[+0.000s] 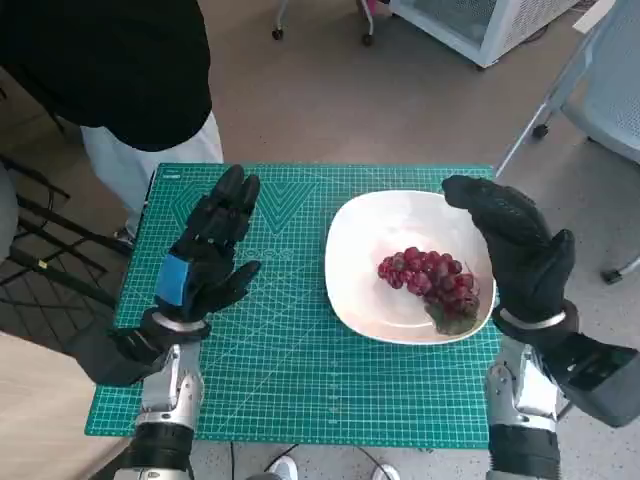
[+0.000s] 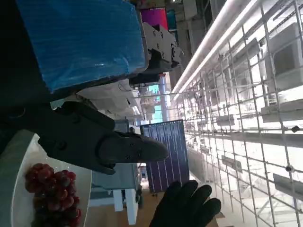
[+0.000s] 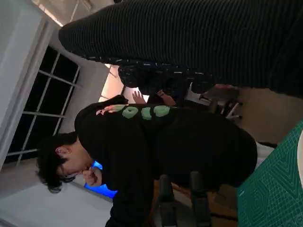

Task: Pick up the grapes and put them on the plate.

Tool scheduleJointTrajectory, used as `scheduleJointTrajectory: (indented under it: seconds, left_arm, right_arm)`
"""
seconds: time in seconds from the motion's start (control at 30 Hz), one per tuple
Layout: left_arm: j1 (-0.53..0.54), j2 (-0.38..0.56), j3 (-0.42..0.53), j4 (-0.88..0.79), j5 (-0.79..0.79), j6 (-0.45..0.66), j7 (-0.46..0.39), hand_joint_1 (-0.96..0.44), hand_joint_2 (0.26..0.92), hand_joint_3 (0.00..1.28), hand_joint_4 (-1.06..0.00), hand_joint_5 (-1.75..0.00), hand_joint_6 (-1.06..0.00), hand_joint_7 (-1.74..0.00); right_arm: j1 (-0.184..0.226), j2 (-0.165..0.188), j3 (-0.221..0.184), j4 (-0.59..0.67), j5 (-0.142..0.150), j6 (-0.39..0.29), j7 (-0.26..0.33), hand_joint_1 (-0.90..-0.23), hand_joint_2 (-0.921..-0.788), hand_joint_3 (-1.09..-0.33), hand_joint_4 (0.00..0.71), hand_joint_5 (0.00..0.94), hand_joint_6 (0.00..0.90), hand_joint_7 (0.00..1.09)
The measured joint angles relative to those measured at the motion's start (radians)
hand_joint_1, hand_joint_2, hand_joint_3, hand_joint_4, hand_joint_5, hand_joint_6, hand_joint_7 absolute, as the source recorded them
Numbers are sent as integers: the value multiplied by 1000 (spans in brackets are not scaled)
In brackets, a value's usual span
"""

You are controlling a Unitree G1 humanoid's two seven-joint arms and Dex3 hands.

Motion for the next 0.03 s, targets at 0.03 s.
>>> scheduleJointTrajectory:
  seconds: [0.03]
  left_arm:
    - [1,0,0,-1,0,0,1,-400,921,225,-195,-11,-335,-21]
  right_arm:
    - [0,0,0,0,0,0,0,-507,-921,-613,201,0,-1,352]
